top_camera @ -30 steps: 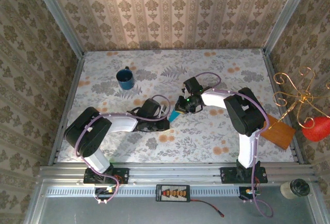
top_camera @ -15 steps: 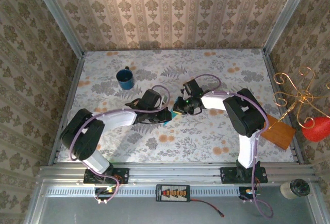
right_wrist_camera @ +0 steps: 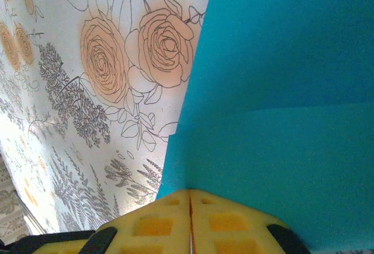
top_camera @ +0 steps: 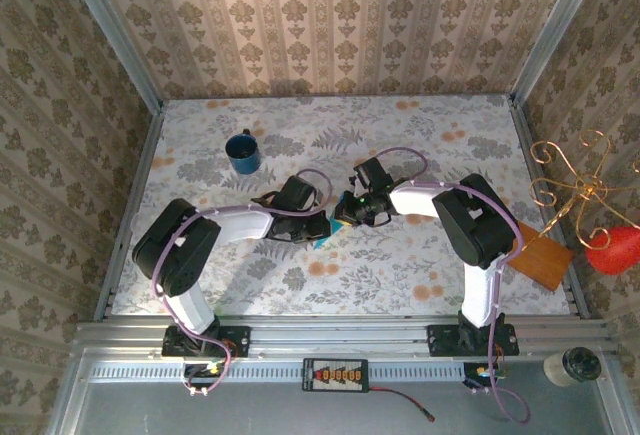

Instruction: Fold a paper plane with a square sheet of paper (pick it up from the middle)

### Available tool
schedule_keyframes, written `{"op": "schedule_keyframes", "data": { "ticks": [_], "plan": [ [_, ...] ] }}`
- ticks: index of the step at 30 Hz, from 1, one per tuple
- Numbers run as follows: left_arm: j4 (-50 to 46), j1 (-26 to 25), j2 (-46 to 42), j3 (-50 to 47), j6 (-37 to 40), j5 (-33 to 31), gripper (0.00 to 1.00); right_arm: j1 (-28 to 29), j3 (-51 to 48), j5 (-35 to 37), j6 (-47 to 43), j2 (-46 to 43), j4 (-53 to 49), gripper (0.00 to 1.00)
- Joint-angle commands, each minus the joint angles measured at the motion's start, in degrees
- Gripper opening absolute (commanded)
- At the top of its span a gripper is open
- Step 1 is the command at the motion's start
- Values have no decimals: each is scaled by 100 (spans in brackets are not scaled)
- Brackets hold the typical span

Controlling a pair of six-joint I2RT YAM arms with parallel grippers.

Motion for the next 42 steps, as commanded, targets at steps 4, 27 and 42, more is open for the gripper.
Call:
{"op": "schedule_keyframes", "data": {
  "ticks": [4, 27, 42],
  "plan": [
    [-420, 36, 245, 216, 198, -328, 6, 62, 106, 8, -27, -57, -644, 9],
    [-435, 35, 326, 47, 151, -203, 3, -234, 844, 744, -872, 261, -1384, 10],
    [-38, 37, 464, 716, 57, -65, 11, -234, 346, 817, -839, 262, -1243, 9]
  ]
}}
